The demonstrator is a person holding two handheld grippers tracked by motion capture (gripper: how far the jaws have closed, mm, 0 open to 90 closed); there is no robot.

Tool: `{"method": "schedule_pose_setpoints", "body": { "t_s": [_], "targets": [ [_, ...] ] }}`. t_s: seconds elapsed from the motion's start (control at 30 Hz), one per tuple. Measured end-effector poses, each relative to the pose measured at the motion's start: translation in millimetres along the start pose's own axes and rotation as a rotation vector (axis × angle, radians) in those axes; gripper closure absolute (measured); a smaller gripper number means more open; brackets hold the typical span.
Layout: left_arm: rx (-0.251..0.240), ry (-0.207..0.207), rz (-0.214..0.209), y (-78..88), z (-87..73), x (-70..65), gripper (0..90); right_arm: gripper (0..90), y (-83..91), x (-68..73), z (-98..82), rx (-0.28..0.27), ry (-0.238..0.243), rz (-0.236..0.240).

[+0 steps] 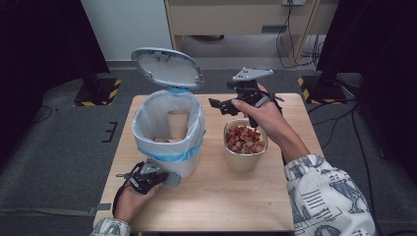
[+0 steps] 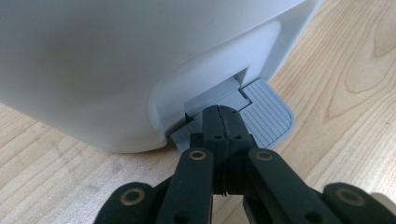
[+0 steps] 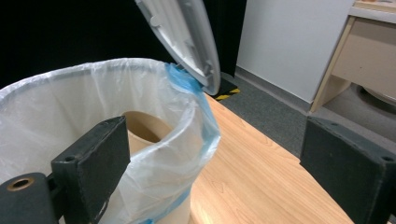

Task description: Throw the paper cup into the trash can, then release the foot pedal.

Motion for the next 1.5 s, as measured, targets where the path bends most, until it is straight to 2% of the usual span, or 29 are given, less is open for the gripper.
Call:
{"method": "schedule_pose_setpoints", "body": {
  "t_s": [0.47, 0.53, 0.57, 0.73, 0.8, 0.9, 0.93, 0.97, 1.0, 1.03, 1.07, 1.13, 1.17, 1.2, 1.5],
  "targets": [
    [-0.001, -0.009, 0.000, 0.2, -0.2, -0.5, 88.5, 8.4, 12.3, -20.9, -10.5, 0.008, -0.017, -0.045],
    [-0.007, -0.005, 0.000, 0.8, -0.4, -0.8, 76.9, 8.4, 14.4, -25.4, -13.2, 0.013, -0.019, -0.055],
    [0.002, 0.000, 0.041, 3.2, -0.8, -0.6, 69.3, 8.4, 16.4, -29.5, -15.3, 0.016, -0.023, -0.063],
    [-0.018, 0.025, 0.026, 11.4, -2.9, -1.9, 54.1, 8.4, 19.9, -35.5, -18.3, 0.021, -0.025, -0.076],
    [-0.047, 0.055, 0.057, 24.0, -6.0, -2.6, 47.9, 8.4, 22.5, -38.9, -19.6, 0.021, -0.028, -0.085],
    [-0.127, 0.100, 0.095, 41.6, -12.3, 1.1, 41.5, 8.4, 25.2, -41.5, -20.9, 0.022, -0.027, -0.091],
    [-0.127, 0.100, 0.095, 41.6, -12.3, 1.1, 39.6, 8.4, 25.2, -41.5, -20.9, 0.022, -0.027, -0.091],
    [-0.154, 0.122, 0.108, 47.8, -16.6, 4.0, 37.5, 8.4, 26.3, -43.5, -21.6, 0.023, -0.025, -0.096],
    [-0.154, 0.122, 0.108, 47.8, -16.6, 4.0, 34.6, 8.4, 26.3, -43.5, -21.6, 0.023, -0.025, -0.096],
    [-0.156, 0.147, 0.128, 49.8, -18.6, 7.6, 31.0, 8.3, 27.0, -45.2, -21.6, 0.022, -0.029, -0.101],
    [-0.156, 0.147, 0.128, 49.8, -18.6, 7.6, 28.9, 8.3, 27.0, -45.2, -21.6, 0.022, -0.029, -0.101],
    [-0.170, 0.161, 0.140, 50.1, -18.3, 10.3, 27.1, 8.2, 27.9, -46.6, -21.1, 0.020, -0.031, -0.104],
    [-0.169, 0.164, 0.148, 49.4, -18.4, 11.2, 23.2, 8.1, 28.8, -47.8, -20.6, 0.017, -0.034, -0.107],
    [-0.153, 0.165, 0.148, 47.9, -19.1, 12.5, 21.9, 8.0, 29.0, -48.5, -20.7, 0.018, -0.032, -0.110],
    [-0.124, 0.170, 0.182, 41.4, -21.6, 18.3, 8.7, 6.9, 32.2, -52.6, -21.7, 0.008, -0.031, -0.135]
  ]
}}
Point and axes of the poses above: each handheld gripper's, and its own axes: y roughly backward along the jaws, z roughly out of its top, x roughly to its left, the point moved 3 cm from there along -y, roughly forward along the jaws, and after that the axes turned 14 degrees about -z, right-handed, at the moved point
